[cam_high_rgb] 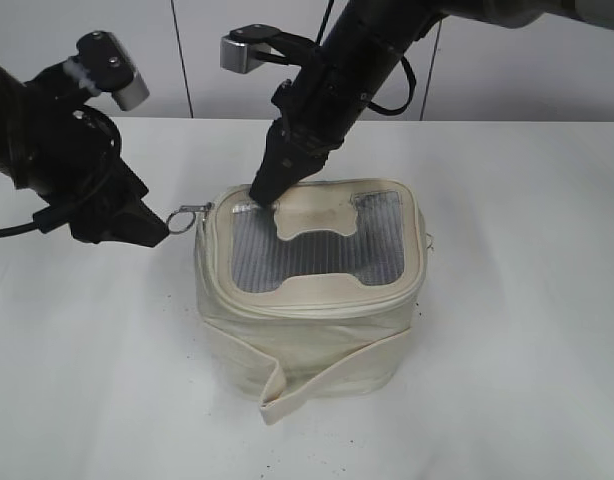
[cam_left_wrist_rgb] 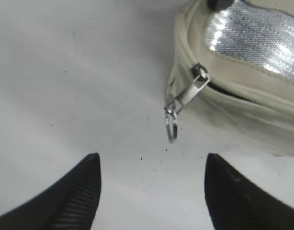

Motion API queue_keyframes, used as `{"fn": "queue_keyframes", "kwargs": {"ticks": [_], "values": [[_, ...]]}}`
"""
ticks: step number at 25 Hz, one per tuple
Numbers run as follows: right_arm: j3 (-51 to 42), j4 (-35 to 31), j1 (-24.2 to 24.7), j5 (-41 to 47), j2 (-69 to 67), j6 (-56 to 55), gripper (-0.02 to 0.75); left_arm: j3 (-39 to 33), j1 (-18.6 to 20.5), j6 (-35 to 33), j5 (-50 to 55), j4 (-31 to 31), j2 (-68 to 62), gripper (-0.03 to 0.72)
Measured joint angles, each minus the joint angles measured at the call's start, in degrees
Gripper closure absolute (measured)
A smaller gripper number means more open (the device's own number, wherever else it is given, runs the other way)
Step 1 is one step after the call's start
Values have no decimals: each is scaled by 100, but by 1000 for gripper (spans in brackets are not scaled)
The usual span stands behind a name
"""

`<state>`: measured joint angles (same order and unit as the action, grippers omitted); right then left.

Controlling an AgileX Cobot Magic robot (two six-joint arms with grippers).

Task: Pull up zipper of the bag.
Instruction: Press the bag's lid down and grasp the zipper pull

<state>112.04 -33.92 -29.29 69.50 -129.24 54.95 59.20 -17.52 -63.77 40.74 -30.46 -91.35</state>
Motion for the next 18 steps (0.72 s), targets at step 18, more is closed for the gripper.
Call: {"fn": "queue_keyframes", "kwargs": {"ticks": [18], "values": [[0,0,0,7,0,0,700,62,-367,-3,-477,99,-152,170]]}}
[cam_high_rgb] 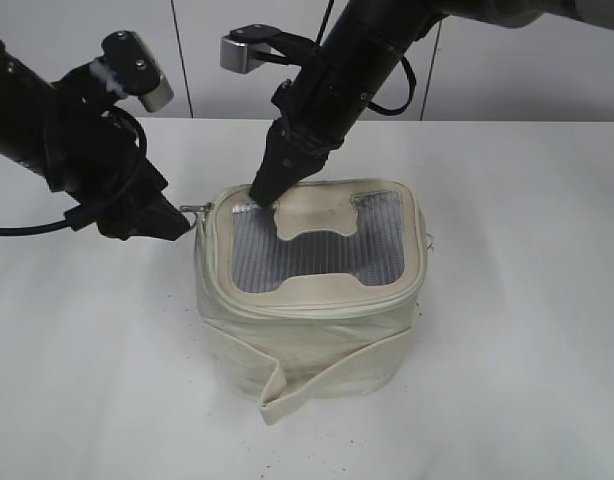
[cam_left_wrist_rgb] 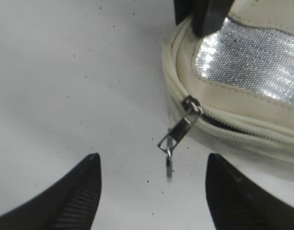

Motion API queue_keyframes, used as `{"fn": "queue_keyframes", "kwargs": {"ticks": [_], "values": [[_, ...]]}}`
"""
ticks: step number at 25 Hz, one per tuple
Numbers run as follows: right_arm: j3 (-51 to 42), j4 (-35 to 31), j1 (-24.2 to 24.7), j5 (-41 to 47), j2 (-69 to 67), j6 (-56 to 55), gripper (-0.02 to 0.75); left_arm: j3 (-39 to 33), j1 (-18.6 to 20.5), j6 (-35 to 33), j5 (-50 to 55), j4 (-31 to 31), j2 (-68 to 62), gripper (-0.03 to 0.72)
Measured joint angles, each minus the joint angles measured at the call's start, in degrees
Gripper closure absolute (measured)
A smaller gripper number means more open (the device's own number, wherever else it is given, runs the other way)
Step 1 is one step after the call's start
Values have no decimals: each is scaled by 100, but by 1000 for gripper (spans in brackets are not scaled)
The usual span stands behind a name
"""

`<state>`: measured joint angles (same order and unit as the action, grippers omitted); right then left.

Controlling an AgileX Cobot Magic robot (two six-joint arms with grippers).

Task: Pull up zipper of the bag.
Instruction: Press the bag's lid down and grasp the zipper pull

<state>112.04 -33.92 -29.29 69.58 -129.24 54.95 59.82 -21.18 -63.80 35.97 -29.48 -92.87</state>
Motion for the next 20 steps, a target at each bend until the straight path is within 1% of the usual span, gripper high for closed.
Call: {"fn": "queue_keyframes", "kwargs": {"ticks": [4,6,7,8,9,10,12,13,15,20], "values": [[0,0,0,0,0,0,701,146,-54,0,0,-18,-230,170],[0,0,0,2,0,0,701,205,-119,0,0,-18,-288,185],[0,0,0,2,0,0,701,220,-135,0,7,-13,-299,213],[0,0,0,2,0,0,701,234,-155,0,7,-7,-299,257],[0,0,0,2,0,0,701,240,-155,0,7,7,-299,319],[0,0,0,7,0,0,701,245,-155,0,14,34,-299,384],[0,0,0,7,0,0,701,250,-155,0,73,54,-299,566],[0,0,0,7,0,0,701,258,-155,0,143,61,-299,622],[26,6,0,13,0,0,701,268,-155,0,312,81,-299,685],[188,47,0,98,-25,-112,701,275,-155,103,823,89,-299,691]]}}
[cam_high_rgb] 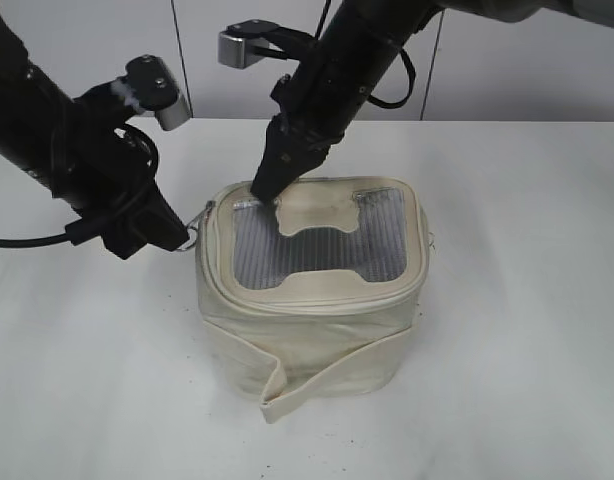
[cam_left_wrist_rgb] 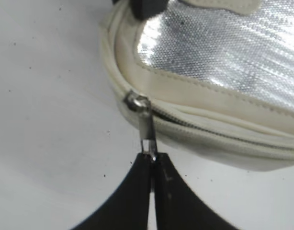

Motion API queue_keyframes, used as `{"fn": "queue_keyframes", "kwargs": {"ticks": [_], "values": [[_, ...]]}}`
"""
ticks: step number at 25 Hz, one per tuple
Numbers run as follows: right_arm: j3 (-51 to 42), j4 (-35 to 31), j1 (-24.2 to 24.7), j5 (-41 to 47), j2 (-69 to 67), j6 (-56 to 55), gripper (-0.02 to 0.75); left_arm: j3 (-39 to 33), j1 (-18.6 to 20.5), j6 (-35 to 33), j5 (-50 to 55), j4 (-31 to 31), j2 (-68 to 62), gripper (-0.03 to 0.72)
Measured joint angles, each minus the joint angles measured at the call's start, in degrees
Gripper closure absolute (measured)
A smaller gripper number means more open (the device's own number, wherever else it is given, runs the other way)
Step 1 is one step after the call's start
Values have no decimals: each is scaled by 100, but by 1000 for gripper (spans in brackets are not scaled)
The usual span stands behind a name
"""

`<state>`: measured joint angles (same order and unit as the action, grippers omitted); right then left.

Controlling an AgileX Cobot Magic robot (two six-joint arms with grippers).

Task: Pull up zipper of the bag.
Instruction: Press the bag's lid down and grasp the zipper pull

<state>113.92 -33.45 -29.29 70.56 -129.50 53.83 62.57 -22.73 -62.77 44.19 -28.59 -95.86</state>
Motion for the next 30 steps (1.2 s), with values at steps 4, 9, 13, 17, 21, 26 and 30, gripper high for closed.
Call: {"fn": "queue_keyframes", "kwargs": {"ticks": [4,9,13,17,21,26,30], "values": [[66,95,-30,0,-2,-139,702,10,0,301,307,-6,36,691],[80,203,-41,0,-2,-468,702,10,0,554,1002,-40,180,691],[80,223,-41,0,-2,-594,702,10,0,833,1488,-60,284,691],[86,234,-47,0,-2,-648,702,-1,-21,1212,1918,-95,346,691],[90,245,-47,0,-2,-673,702,-124,-352,1545,2181,-101,487,691],[90,247,-51,0,-2,-690,702,-171,-1257,2330,1810,-194,564,691],[92,247,-51,0,-2,-696,702,-206,-2152,3121,711,-216,564,691]]}}
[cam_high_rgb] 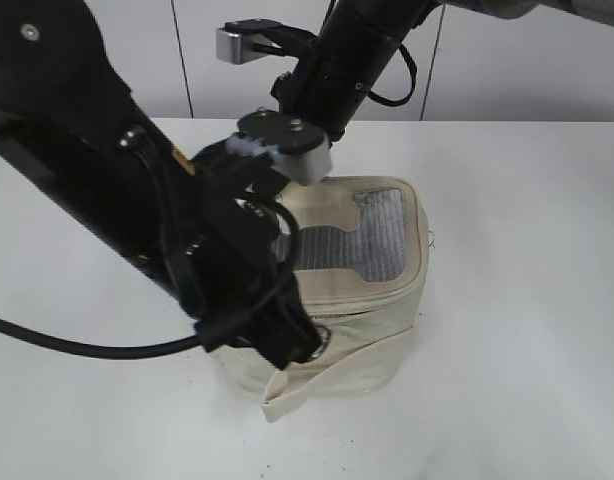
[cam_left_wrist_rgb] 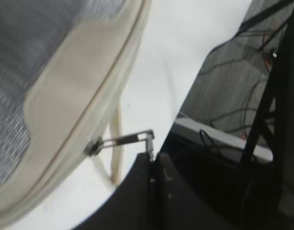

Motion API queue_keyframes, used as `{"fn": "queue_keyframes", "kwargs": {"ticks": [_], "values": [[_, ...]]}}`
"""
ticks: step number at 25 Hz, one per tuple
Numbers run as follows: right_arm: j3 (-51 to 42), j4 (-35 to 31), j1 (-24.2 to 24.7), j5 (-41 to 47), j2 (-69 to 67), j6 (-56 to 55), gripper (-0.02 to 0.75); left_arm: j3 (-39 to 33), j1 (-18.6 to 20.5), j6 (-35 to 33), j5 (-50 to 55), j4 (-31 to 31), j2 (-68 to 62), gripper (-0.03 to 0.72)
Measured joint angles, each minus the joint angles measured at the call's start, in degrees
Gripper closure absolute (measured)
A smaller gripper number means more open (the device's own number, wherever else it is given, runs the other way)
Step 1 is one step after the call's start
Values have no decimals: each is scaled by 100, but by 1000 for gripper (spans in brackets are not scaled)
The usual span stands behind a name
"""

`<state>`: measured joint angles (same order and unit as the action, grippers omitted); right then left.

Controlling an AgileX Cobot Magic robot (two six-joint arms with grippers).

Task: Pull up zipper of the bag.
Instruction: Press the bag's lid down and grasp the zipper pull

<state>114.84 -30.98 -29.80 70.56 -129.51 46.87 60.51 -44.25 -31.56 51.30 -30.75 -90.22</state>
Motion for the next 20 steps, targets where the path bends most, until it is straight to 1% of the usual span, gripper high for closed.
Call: {"fn": "queue_keyframes", "kwargs": {"ticks": [2,5,15,17,18,20], "values": [[5,-7,0,0,0,-10,702,-18,-385,160,-646,-136,-27,691],[5,-12,0,0,0,-12,702,-18,-716,226,-1238,-369,-179,691],[5,-12,0,0,0,-156,702,-19,-769,234,-1367,-429,-287,690],[5,-12,0,0,0,-287,699,-19,-769,312,-1323,-434,-280,672],[5,-12,0,0,0,-374,684,-19,-769,361,-1287,-434,-255,654],[16,-5,0,0,0,-512,622,-19,-769,512,-1199,-392,-147,598]]}}
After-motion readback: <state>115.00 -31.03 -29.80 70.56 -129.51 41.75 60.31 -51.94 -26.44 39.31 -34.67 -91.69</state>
